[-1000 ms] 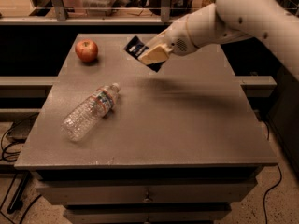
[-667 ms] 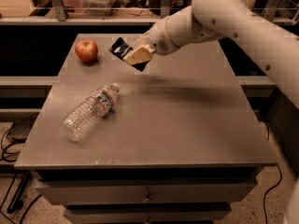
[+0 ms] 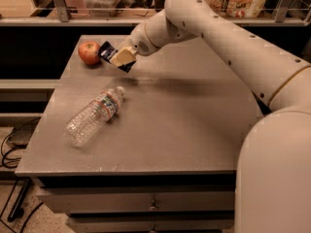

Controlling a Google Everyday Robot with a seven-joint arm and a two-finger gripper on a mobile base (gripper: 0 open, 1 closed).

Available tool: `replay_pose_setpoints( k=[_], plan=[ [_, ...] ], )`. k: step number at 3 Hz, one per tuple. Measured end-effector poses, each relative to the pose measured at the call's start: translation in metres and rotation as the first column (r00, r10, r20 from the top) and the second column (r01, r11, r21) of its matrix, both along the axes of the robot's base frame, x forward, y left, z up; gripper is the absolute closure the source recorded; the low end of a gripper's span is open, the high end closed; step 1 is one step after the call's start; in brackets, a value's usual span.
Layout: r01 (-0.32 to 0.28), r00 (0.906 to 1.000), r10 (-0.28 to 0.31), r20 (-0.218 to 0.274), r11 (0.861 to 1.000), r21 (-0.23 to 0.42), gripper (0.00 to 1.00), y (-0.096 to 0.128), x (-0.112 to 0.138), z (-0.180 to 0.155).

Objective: Move rxbar blueberry near apple

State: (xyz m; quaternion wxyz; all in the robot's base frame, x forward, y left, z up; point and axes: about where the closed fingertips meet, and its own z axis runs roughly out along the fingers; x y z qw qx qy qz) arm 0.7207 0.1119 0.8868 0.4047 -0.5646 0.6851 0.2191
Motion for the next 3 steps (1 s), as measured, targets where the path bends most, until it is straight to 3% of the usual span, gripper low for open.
replay_pose_setpoints(
  k=[1,2,3],
  plan=[
    [0.012,0.9999,-0.012,-0.009,1.0,-0.013,0.27,0.017,0.012,-0.01],
    [0.04,0.9991,-0.041,-0.015,0.999,-0.037,0.04,0.02,0.023,-0.019],
    [0.041,0.999,-0.041,-0.017,0.998,-0.039,0.0,0.021,0.023,-0.021]
  ],
)
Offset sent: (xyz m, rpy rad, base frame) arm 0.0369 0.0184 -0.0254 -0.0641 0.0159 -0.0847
